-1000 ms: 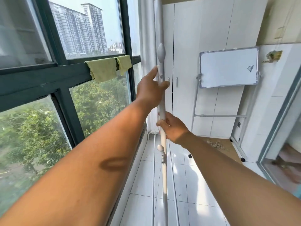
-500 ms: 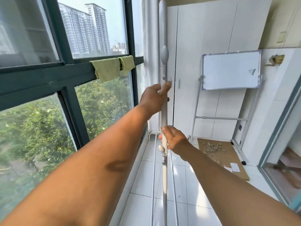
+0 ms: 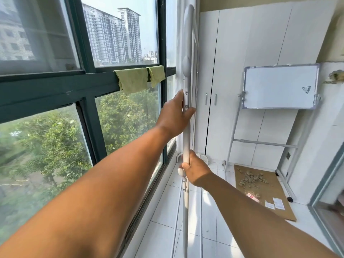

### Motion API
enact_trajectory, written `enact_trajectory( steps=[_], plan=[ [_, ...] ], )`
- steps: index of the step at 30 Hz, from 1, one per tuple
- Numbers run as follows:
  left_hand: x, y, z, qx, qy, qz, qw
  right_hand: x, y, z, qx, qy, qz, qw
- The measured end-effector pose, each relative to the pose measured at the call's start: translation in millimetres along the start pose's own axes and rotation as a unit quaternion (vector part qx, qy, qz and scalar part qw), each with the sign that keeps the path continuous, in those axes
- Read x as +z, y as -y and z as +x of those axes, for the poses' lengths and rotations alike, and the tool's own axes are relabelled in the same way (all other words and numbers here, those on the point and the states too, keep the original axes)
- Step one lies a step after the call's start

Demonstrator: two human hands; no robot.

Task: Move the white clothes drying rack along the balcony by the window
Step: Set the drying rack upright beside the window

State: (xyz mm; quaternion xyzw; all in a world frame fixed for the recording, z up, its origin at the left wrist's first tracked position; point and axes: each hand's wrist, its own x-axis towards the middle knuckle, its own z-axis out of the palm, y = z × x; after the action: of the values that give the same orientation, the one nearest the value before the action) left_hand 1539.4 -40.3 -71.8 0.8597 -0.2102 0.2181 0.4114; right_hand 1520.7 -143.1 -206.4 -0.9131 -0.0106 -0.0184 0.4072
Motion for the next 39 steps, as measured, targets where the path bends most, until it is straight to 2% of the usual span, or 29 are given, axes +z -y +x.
enact_trajectory(
  steps=[7, 14, 17, 26, 39],
  plan=[
    [-19, 31, 8, -0.014, -0.012, -0.016, 1.000, 26, 21, 15, -0.019, -0.017, 0.007, 1.000],
    [-64, 77, 14, -0.043, -0.021, -0.001, 0.999, 75, 66, 32, -0.020, 0.008, 0.096, 0.995],
    [-78, 92, 17, -0.039, -0.023, -0.005, 0.999, 89, 80, 41, -0.022, -0.003, 0.043, 0.999],
    [-113, 134, 29, -0.044, -0.026, 0.014, 0.999, 133, 110, 65, -0.026, -0.039, 0.023, 0.999],
    [-124, 143, 31, -0.019, -0.022, 0.010, 1.000, 138, 118, 69, -0.026, -0.009, 0.041, 0.999]
  ],
)
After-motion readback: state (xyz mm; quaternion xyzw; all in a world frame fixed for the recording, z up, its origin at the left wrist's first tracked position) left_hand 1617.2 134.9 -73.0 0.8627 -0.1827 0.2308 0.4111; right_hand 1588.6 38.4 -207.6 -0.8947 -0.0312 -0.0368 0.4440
